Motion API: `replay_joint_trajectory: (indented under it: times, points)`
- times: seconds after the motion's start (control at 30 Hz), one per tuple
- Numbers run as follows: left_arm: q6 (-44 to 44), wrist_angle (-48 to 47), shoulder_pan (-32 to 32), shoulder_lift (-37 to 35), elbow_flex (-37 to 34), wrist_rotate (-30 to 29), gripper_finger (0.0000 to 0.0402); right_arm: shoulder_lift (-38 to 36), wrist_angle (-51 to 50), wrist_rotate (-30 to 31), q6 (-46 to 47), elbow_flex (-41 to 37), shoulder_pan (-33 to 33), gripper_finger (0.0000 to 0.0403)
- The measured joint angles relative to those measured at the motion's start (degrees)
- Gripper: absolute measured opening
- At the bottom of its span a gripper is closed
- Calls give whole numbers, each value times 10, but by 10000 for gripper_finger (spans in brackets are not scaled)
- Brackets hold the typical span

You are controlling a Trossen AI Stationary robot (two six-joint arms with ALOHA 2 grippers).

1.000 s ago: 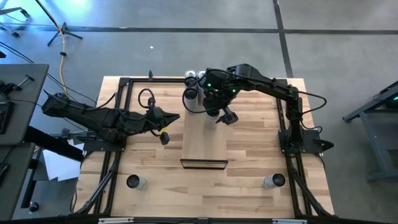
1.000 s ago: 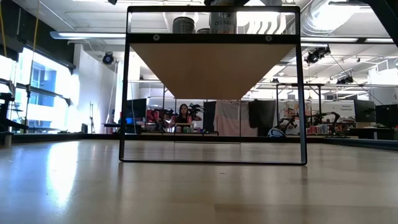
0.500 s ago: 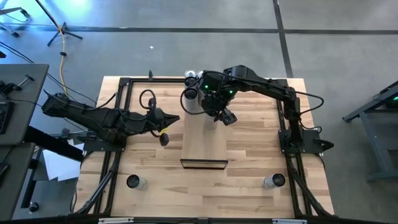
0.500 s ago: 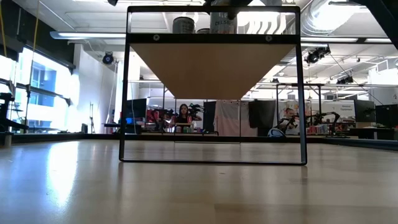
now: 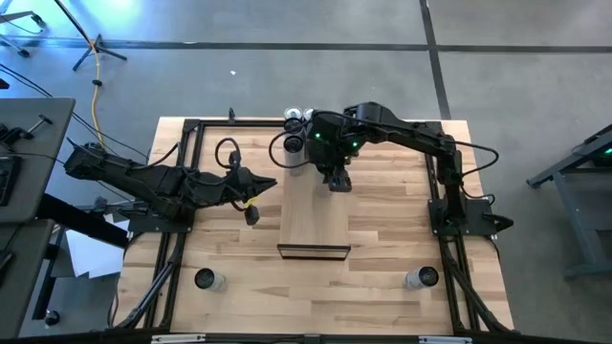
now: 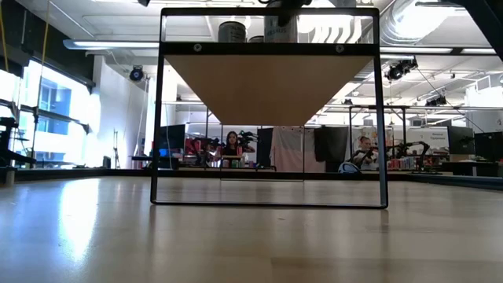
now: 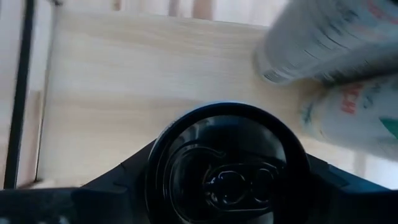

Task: Place canned beverage on shelf
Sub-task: Put the white yellow soda can on the shelf aligned with the other white yellow soda can

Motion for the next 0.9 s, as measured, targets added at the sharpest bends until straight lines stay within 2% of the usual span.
replay_joint_trajectory:
  times: [0.2, 0.43, 0.57, 0.8, 0.9]
  points:
    - [27, 0, 0, 0, 0, 0, 0, 0, 15, 58, 89, 0, 18, 244]
    - [57, 0, 0, 0, 0, -1, 0, 1, 27, 131, 244, -1, 30, 244]
    - [60, -5, 0, 0, 0, 1, 0, 1, 23, 136, 331, -1, 33, 244]
    - [60, -37, 0, 0, 0, 18, 0, 1, 1, 177, 389, -1, 56, 246]
    - [60, -46, 0, 0, 0, 18, 0, 1, 1, 188, 392, -1, 62, 262]
